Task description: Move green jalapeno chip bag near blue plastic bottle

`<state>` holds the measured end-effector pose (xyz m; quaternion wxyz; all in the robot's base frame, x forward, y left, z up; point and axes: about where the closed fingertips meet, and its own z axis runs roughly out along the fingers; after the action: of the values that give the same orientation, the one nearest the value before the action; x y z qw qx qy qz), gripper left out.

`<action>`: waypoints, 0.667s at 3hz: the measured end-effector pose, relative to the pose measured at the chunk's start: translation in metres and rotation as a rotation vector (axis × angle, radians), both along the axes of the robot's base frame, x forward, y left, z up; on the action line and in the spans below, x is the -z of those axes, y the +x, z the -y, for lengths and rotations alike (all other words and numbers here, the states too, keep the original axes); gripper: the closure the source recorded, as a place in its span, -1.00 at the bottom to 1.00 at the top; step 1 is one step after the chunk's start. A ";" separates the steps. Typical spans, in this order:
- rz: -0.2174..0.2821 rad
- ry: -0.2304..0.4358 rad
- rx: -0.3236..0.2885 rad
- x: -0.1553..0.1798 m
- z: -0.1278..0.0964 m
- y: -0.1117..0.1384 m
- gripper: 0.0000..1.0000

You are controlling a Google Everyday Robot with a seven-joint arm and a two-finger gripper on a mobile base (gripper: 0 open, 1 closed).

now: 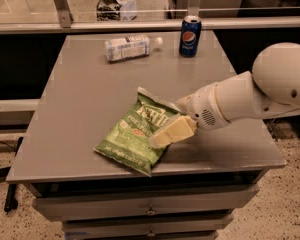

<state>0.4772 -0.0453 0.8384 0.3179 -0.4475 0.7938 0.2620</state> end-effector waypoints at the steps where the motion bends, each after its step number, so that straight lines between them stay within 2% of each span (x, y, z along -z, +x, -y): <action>1: -0.006 0.011 0.021 0.002 0.001 0.005 -0.24; 2: -0.021 0.014 0.047 0.003 0.004 0.008 0.22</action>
Offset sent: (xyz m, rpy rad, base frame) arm 0.0141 -0.0132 -0.0057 0.0211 0.0450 -0.0890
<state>0.4852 -0.0496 0.8353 0.3188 -0.4239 0.8054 0.2646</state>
